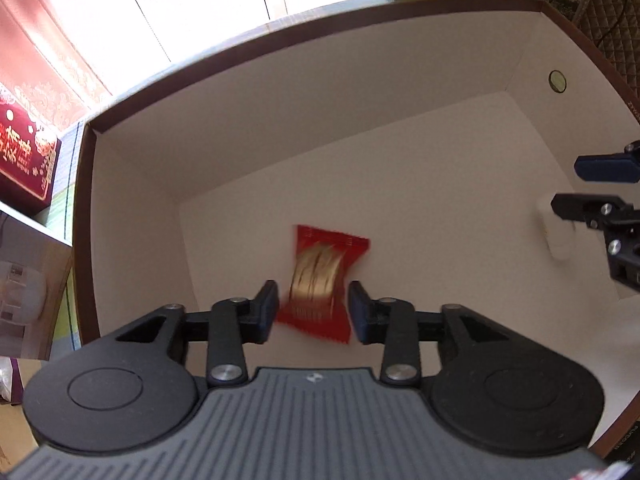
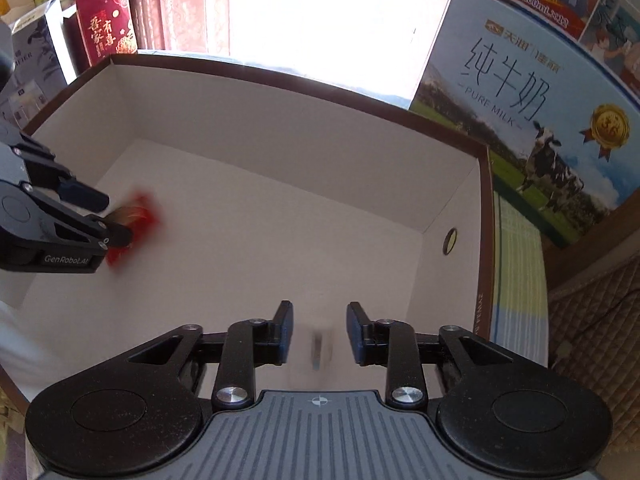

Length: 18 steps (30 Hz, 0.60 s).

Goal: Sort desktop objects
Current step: 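Carry both items into the brown box and open both tools, then withdraw both tools from the box back toward the table items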

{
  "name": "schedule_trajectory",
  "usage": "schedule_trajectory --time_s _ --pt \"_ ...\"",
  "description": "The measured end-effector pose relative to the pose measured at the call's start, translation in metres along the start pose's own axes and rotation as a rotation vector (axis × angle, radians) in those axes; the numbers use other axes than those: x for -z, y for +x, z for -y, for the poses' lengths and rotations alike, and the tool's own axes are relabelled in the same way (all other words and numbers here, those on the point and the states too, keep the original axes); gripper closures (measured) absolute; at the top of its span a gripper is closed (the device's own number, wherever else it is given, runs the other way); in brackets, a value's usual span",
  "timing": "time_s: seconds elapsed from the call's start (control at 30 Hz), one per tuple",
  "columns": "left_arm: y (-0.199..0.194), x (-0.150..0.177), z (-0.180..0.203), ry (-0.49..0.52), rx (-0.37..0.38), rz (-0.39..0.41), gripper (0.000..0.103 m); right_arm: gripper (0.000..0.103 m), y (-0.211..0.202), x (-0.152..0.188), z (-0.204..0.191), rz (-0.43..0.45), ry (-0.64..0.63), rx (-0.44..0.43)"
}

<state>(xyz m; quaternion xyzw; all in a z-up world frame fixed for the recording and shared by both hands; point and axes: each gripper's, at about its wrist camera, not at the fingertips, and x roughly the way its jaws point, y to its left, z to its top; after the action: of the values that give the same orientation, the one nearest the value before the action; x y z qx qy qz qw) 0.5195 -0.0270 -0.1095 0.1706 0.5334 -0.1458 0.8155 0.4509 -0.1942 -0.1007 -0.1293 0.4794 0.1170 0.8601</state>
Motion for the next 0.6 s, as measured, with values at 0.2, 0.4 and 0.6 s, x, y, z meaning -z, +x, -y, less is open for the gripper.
schedule_trajectory --time_s 0.2,0.4,0.6 --pt "-0.023 0.007 -0.004 0.0 0.016 0.049 0.039 0.032 -0.028 0.007 0.0 0.081 0.037 -0.076" --pt "-0.053 0.023 -0.009 -0.025 0.03 0.105 0.031 0.014 -0.058 0.018 0.006 0.142 0.097 -0.133" --pt "-0.088 0.025 -0.01 -0.046 0.027 0.161 0.025 0.004 -0.089 0.039 0.011 0.186 0.177 -0.14"
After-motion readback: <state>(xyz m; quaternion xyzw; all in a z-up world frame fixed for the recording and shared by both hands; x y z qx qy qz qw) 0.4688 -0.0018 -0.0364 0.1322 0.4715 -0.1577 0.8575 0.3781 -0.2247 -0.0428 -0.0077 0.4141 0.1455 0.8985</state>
